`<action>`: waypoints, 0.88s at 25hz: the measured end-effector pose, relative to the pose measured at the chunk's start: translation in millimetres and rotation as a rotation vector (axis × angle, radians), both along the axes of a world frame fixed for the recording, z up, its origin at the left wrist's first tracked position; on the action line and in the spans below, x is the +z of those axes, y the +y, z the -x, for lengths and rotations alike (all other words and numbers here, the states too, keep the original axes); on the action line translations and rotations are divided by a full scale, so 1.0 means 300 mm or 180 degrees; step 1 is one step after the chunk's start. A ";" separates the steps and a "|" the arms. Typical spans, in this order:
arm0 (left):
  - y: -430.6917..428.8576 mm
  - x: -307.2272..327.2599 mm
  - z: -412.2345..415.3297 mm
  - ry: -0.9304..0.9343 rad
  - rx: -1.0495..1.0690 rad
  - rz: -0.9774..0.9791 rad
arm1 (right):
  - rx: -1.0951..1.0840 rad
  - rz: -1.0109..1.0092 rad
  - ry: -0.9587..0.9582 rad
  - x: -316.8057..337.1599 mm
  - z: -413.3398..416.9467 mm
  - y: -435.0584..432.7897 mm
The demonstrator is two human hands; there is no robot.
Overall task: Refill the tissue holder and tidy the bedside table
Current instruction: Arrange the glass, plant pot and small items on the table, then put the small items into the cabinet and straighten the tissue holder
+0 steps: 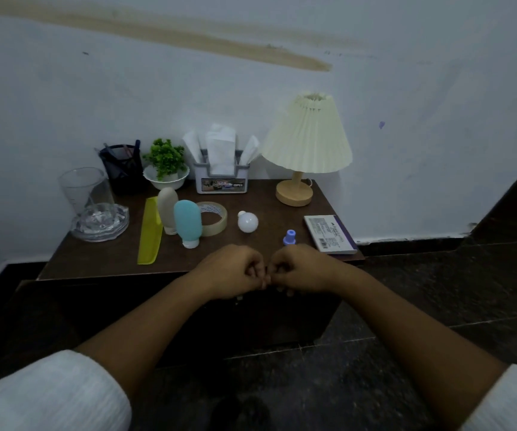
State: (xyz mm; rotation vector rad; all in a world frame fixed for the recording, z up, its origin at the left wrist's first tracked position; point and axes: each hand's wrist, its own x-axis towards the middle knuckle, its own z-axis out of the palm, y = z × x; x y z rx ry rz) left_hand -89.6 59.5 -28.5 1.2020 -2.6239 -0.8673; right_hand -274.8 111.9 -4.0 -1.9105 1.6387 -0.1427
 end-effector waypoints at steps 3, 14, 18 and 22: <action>0.032 -0.047 -0.130 -0.0243 0.0150 -0.0417 | 0.0059 -0.0719 -0.0161 -0.074 -0.102 -0.007; 0.109 -0.303 -0.331 0.1077 0.2196 -0.1353 | -0.0731 -0.0898 -0.1392 -0.232 -0.350 0.000; 0.111 -0.279 -0.271 0.1835 0.2509 -0.2070 | -0.0877 -0.0894 -0.1092 -0.203 -0.348 -0.021; 0.127 -0.271 -0.283 0.1759 0.2531 -0.2335 | -0.1218 -0.1057 -0.0773 -0.170 -0.296 -0.050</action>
